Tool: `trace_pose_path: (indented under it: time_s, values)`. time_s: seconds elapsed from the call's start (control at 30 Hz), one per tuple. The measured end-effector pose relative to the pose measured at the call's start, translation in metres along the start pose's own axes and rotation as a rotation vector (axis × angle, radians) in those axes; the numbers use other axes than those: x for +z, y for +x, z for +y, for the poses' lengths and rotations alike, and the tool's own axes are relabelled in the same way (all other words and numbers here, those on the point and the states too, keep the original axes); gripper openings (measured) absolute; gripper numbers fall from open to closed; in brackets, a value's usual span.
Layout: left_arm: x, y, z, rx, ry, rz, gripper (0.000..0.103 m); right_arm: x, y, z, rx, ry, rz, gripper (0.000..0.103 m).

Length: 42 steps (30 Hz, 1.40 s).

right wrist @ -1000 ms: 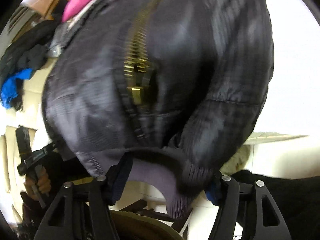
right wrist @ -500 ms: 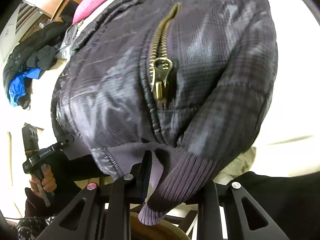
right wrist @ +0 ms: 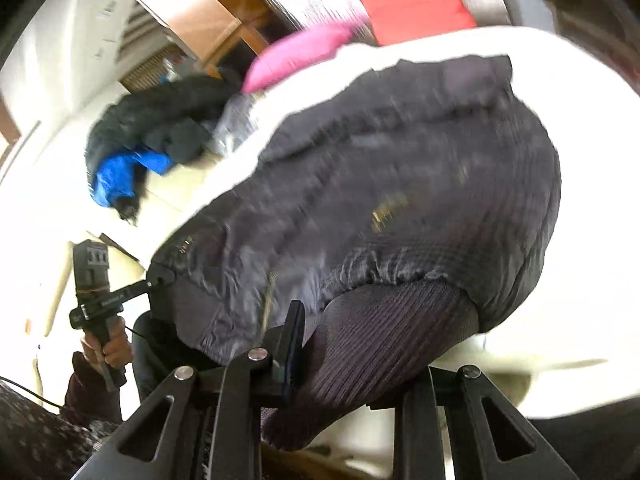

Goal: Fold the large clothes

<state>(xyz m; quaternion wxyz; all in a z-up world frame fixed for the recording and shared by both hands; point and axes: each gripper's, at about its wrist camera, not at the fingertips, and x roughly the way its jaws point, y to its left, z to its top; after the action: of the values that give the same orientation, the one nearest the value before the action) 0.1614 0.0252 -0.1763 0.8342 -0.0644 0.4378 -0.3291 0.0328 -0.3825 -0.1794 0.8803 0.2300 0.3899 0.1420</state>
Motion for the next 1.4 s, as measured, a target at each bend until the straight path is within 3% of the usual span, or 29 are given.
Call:
trace_pose_path:
  time_s: [0.2, 0.6, 0.87, 1.03, 1.27, 1.4]
  values:
    - [0.049, -0.016, -0.001, -0.072, -0.009, -0.068, 0.009, 0.047, -0.010, 0.022, 0.005, -0.046, -0.151, 0.025]
    - [0.168, 0.011, 0.006, -0.060, -0.031, -0.157, 0.009, 0.171, -0.033, -0.010, -0.066, 0.006, -0.388, 0.020]
    - [0.205, 0.062, 0.030, -0.045, -0.145, -0.129, 0.009, 0.218, 0.009, -0.062, -0.103, 0.150, -0.382, 0.019]
    - [0.230, 0.086, 0.036, -0.013, -0.163, -0.107, 0.009, 0.239, 0.027, -0.081, -0.136, 0.173, -0.389, 0.018]
    - [0.297, 0.135, 0.050, 0.013, -0.206, -0.081, 0.009, 0.296, 0.047, -0.113, -0.221, 0.183, -0.453, 0.011]
    - [0.331, 0.171, 0.063, 0.032, -0.213, -0.093, 0.009, 0.335, 0.060, -0.142, -0.206, 0.214, -0.433, 0.011]
